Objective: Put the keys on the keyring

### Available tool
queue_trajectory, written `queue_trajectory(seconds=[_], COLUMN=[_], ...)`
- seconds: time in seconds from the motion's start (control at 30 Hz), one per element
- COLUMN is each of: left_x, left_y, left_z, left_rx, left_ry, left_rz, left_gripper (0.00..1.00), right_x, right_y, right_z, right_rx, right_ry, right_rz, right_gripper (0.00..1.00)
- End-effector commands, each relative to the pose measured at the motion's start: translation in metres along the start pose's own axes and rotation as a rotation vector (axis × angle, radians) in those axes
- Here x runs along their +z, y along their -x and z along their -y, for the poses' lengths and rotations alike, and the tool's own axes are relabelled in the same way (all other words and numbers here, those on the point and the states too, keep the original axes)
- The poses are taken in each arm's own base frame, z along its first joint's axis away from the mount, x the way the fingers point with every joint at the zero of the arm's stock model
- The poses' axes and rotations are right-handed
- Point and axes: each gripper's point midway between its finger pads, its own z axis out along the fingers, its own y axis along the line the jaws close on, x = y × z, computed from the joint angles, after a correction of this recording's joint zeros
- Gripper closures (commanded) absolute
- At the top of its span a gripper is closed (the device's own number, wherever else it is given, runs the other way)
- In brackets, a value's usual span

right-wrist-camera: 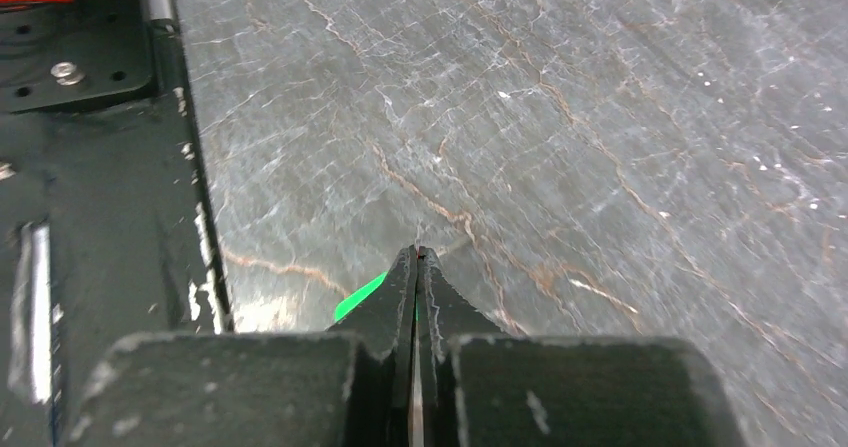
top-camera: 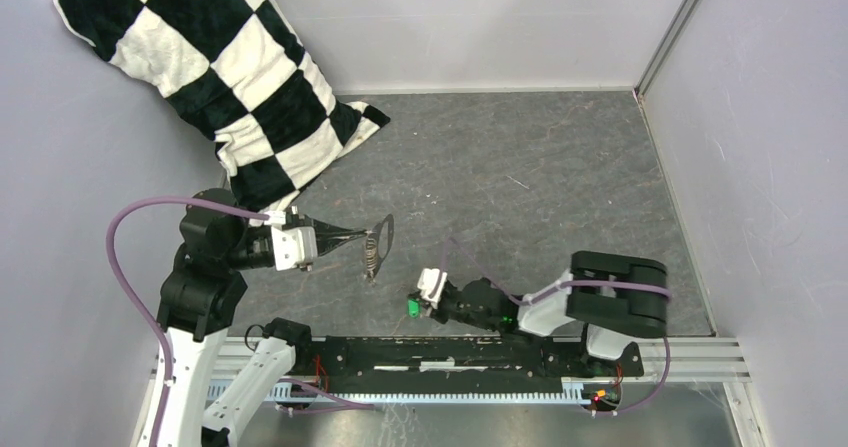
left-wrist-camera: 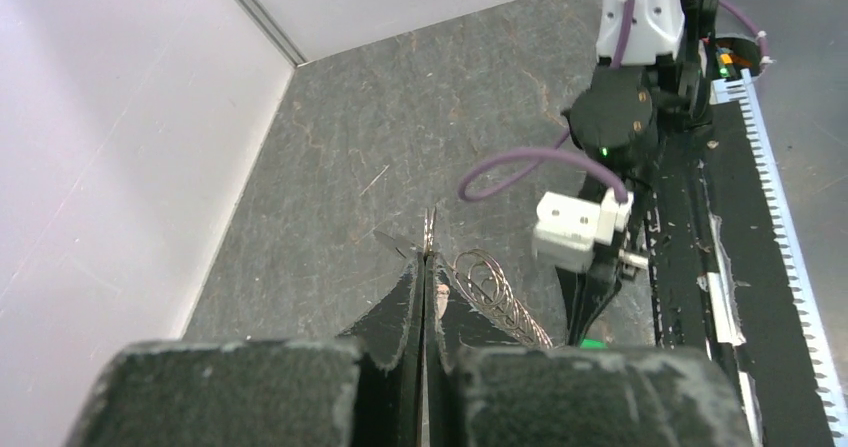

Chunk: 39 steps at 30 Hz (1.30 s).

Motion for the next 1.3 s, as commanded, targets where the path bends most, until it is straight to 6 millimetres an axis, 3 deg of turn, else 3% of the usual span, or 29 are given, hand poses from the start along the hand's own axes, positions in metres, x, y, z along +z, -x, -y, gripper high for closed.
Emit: queue_trajectory(seconds=[0.0,0.13,0.3,0.6,0.83,1.0,1.27], left_x=[0.002,0.006,0.011,0.014,0.013,0.012,0.014], left_y=[-0.002,-0.021,-0.035,-0.022,-0.008,-0.004,0.004], left_z=[0.014,0.040,0.067,0.095,0.092,0.091,0.084], left_rx=[0.001,-0.093,-0.260,-0.397,-0.416,-0.408,-0.423], left_ry=[-0.079,-0.224,-0.361,-0.528,-0.561,-0.563,-0.574], left_rz=[0.026,0.030,0.092,0.218,0.262,0.270,0.280], left_gripper=[0.98,0.98,0.98,0.98,0.98,0.98,0.98], right_x=[-0.029,-0.058,-0.086,-0.105,-0.114,-0.114,-0.113], right_y=[0.030,0.050,0.089,0.167,0.220,0.237,0.243], right_z=[0.009,0.025,0.037,0.034,0.018,0.004,-0.010], right_rx=[-0.041,-0.172,-0.334,-0.579,-0.707,-0.753,-0.776], right_ry=[0.010,0.013,0.014,0.132,0.249,0.339,0.377], right_rz=[0.087,0.107,0.169,0.174,0.271,0.306,0.365], right_gripper=[1.00,1.00,1.00,1.00,0.99,0.99,0.99])
